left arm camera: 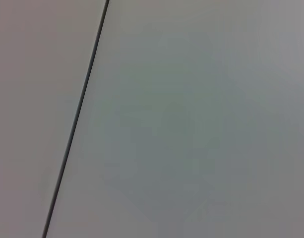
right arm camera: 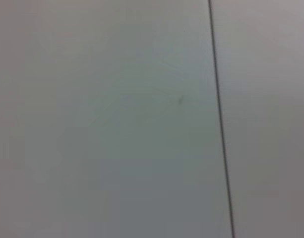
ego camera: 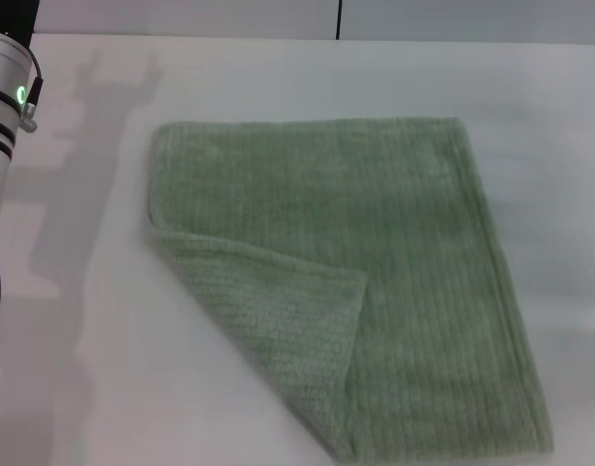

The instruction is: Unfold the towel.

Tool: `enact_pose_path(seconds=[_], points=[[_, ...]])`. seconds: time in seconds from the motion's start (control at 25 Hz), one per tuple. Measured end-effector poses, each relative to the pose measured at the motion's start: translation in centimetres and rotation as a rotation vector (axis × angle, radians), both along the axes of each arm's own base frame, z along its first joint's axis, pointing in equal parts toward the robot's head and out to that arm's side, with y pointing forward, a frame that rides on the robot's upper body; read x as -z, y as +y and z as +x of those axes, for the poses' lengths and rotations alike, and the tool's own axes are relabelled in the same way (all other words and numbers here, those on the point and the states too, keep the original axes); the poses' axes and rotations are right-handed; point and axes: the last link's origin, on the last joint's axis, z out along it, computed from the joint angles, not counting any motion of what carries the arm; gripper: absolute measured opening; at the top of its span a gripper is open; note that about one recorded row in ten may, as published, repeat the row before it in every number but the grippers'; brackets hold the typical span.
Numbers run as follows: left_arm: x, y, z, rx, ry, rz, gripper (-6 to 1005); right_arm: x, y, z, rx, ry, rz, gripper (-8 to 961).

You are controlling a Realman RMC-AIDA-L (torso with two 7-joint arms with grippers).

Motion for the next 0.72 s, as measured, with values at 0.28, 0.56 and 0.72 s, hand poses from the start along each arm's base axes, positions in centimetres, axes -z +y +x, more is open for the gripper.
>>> enact_pose_path(seconds=[0.28,0.56,0.72], points=[[0.1,0.1,0.0,-0.003,-0.001,-0.006,832,1.9,0.1,-0.6,-0.022,-0.029,-0.1,590],[0.0,0.1,0.0,-0.003,0.001,-0.003,830,5.1,1.6,-2.4,-0.013,-0.065,-0.322,289],[-0.1,0.0,-0.1,-0.006,0.002,-0.001,828,6.2,1.7,-4.2,-0.003,-0.079,-0.445,209]])
